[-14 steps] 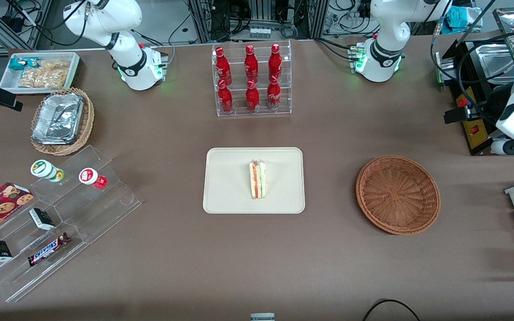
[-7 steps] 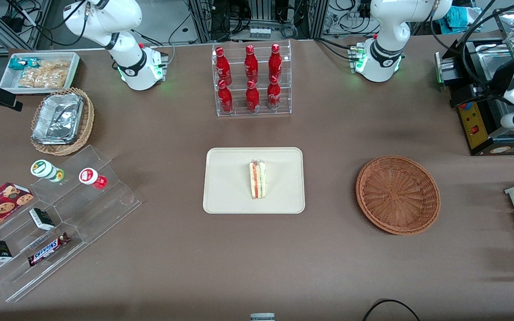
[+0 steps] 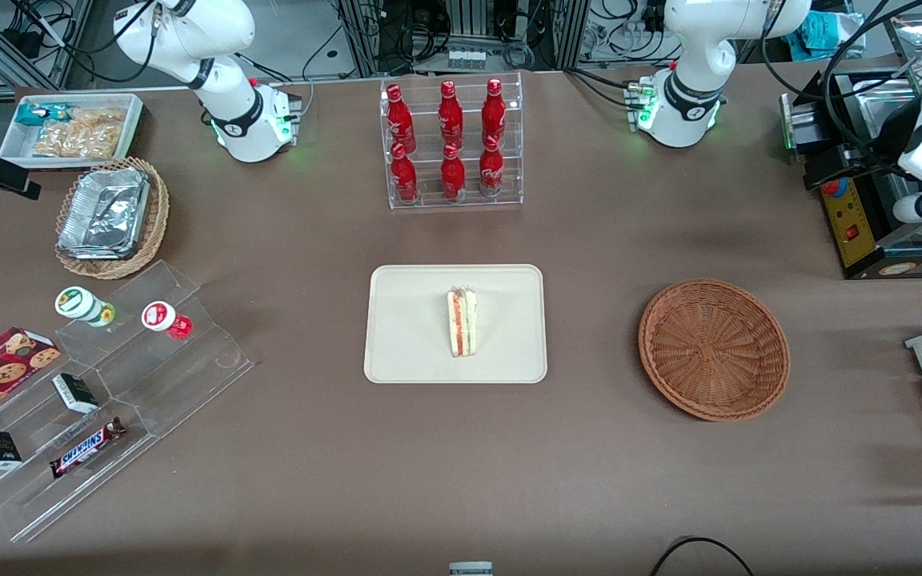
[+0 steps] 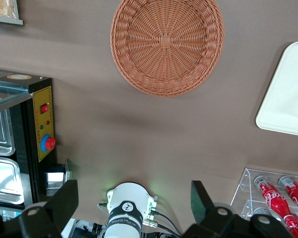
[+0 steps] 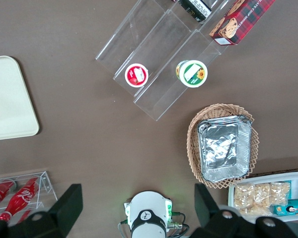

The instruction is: Place sandwich from basket to tray

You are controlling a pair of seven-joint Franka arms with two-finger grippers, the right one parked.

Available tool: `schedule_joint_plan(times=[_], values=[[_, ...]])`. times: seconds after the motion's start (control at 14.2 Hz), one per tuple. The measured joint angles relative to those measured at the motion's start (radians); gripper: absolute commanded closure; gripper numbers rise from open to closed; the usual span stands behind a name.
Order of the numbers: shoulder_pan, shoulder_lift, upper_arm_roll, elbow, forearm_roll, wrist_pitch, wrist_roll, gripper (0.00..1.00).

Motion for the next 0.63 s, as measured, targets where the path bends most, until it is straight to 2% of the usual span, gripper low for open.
schedule_joint_plan(times=[0.21,0.49,0.63], values=[[0.005,0.000,-0.014,0.000,0.000,0.001,0.000,0.00],[0.098,0.000,-0.117,0.000,-0.002,0.003,-0.001,0.00],[0.108,0.000,-0.130,0.000,-0.002,0.005,-0.001,0.00]])
